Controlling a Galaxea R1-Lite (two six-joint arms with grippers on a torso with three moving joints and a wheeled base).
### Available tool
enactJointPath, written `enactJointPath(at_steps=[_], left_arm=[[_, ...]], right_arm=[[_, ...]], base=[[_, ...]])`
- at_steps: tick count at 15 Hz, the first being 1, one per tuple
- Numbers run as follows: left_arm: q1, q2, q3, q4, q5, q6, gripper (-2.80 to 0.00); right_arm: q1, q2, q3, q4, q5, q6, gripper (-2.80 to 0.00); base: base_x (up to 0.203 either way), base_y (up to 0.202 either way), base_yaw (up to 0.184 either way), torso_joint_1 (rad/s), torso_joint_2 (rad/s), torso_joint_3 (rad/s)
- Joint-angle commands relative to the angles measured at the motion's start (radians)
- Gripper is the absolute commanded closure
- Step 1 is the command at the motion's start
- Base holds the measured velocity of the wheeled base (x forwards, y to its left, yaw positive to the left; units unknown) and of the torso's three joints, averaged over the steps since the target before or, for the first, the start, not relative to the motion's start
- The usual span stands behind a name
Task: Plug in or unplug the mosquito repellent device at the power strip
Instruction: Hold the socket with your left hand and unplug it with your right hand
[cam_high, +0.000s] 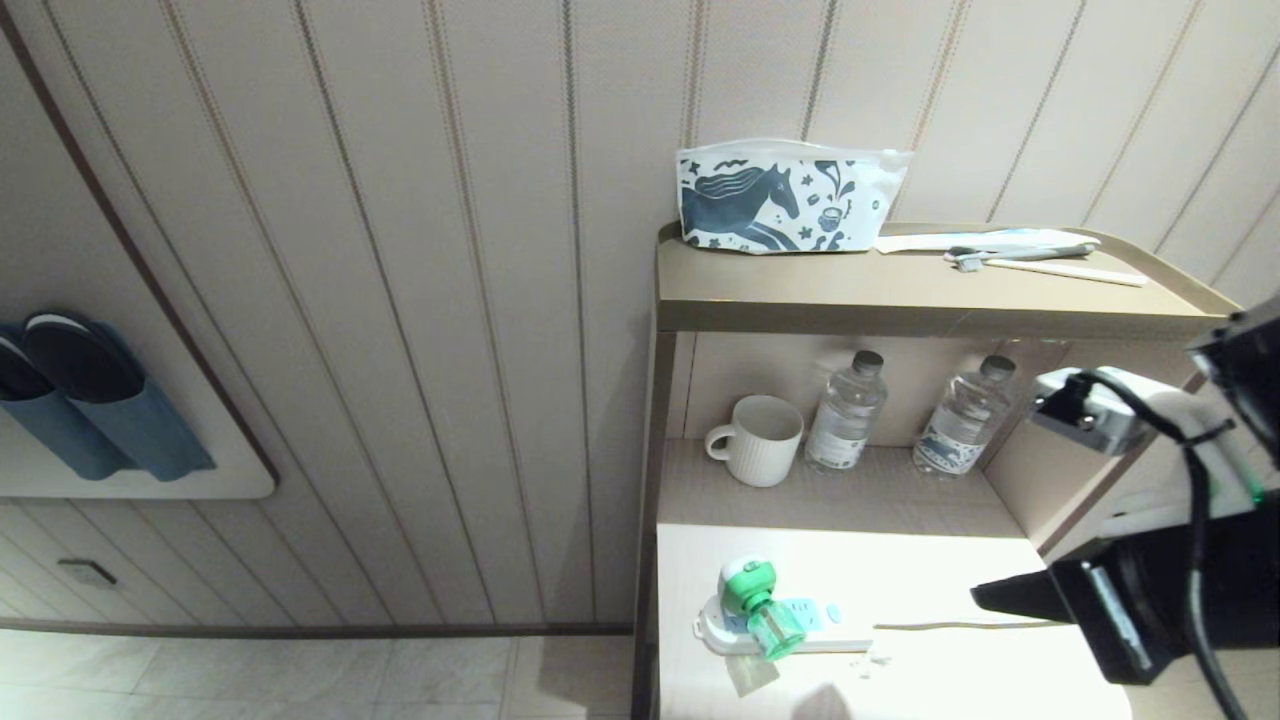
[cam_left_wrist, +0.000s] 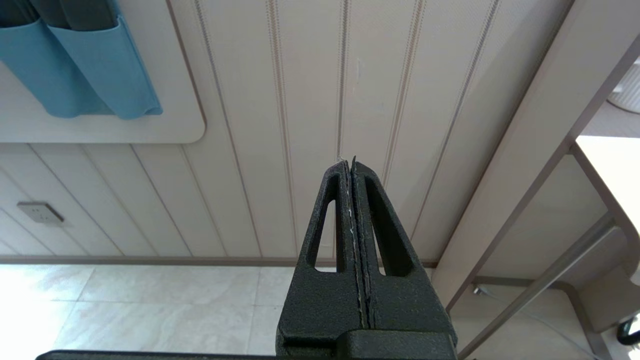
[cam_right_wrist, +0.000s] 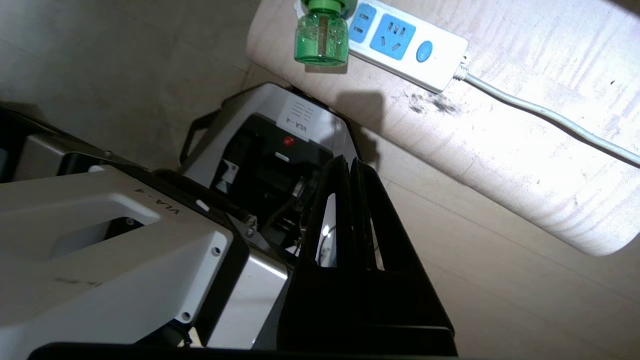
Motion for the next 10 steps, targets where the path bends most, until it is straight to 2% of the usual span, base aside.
enactJointPath(at_steps=[1, 5, 10], left_arm=[[0.0, 0.0, 0.0, -0.001, 0.0, 0.0, 0.0], [0.0, 0.0, 0.0, 0.001, 0.0, 0.0, 0.0], [0.0, 0.001, 0.0, 0.001, 0.0, 0.0, 0.0]], right_arm=[[0.036, 0.136, -0.02, 0.002, -0.027, 0.002, -2.8], [0.1, 0.29, -0.114, -0.002, -0.13, -0.008, -2.8], [0.138, 0.497, -0.257, -0.001, -0.144, -0.045, -2.8]], base=[[0.0, 0.0, 0.0, 0.0, 0.0, 0.0], [0.0, 0.0, 0.0, 0.0, 0.0, 0.0], [0.0, 0.0, 0.0, 0.0, 0.0, 0.0]])
